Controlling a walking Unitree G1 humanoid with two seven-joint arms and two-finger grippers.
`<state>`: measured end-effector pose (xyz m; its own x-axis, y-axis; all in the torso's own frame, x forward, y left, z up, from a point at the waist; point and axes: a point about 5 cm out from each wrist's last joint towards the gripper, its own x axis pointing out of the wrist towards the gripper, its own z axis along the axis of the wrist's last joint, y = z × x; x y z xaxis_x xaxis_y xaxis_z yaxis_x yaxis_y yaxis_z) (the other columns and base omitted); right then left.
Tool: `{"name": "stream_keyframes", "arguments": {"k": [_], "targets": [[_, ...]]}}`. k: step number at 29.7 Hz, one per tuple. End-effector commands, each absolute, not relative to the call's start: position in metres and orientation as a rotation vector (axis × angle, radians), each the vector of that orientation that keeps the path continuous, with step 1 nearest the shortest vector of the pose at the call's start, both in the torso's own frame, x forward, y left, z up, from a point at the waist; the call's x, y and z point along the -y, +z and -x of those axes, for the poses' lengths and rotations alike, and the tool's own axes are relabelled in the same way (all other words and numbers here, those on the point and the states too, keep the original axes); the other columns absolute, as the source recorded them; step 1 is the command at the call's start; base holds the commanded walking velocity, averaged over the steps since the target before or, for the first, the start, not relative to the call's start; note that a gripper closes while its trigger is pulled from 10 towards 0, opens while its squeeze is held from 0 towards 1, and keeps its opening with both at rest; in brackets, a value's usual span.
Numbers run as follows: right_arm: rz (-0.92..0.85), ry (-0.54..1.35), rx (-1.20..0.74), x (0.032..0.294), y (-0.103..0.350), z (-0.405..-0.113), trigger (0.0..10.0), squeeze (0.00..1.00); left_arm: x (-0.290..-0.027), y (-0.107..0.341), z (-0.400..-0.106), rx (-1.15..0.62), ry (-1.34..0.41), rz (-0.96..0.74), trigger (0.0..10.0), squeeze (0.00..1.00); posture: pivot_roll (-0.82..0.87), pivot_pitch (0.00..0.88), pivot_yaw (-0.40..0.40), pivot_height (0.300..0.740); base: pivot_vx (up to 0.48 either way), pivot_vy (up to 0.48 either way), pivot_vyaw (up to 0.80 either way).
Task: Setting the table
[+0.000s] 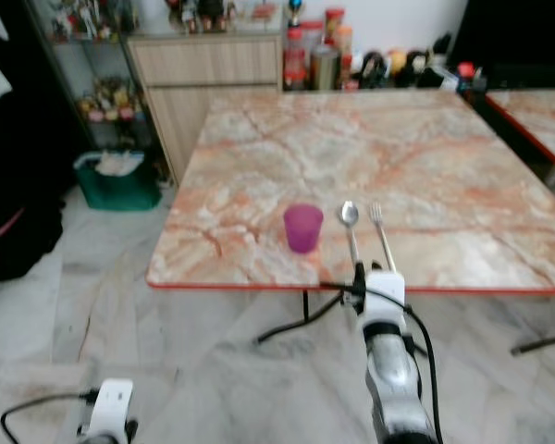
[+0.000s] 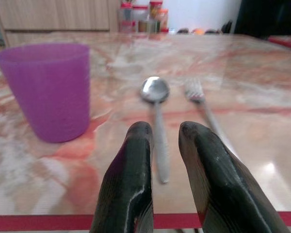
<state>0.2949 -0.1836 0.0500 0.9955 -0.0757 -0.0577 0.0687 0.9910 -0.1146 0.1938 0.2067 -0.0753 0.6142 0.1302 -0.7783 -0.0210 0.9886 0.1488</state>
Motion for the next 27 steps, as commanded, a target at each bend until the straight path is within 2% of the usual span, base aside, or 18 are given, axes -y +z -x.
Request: {"name": "stream_keyframes", "arguments": {"k": [1,3,4,13,14,19,27], "targets": [[0.107,-0.058,-0.082,0.176,0.051,-0.302,10.0,0.0,-0.211,-0.072,-0.199,-0.888,0.104,-0.138,10.0,0.0,-0.04,0.0,0.05,0.74,0.0,0.0,0.0],[0.111,-0.049,-0.084,0.173,0.052,-0.305,10.0,0.0,-0.212,-0.071,-0.2,-0.887,0.105,-0.138,10.0,0.0,-0.04,0.0,0.05,0.74,0.0,0.0,0.0],[0.092,-0.035,-0.07,0.168,0.056,-0.311,10.0,1.0,-0.212,-0.071,-0.2,-0.883,0.112,-0.135,10.0,0.0,-0.02,0.0,0.038,0.74,0.0,0.0,0.0],[0.06,-0.032,-0.054,0.163,0.058,-0.316,10.0,1.0,-0.211,-0.072,-0.198,-0.887,0.118,-0.128,10.0,0.0,-0.03,0.0,0.038,0.74,0.0,0.0,0.0],[0.069,-0.039,-0.057,0.162,0.059,-0.317,10.0,0.0,-0.211,-0.072,-0.198,-0.887,0.118,-0.128,10.0,0.0,-0.03,0.0,0.039,0.74,0.0,0.0,0.0],[0.067,-0.04,-0.06,0.16,0.059,-0.319,10.0,0.0,-0.211,-0.072,-0.199,-0.886,0.118,-0.13,10.0,0.0,-0.03,0.0,0.039,0.74,0.0,0.0,0.0],[0.041,-0.074,-0.07,0.161,0.062,-0.327,10.0,0.0,-0.211,-0.071,-0.201,-0.88,0.123,-0.13,10.0,0.0,-0.03,0.0,0.037,0.74,0.312,0.0,0.0]]}}
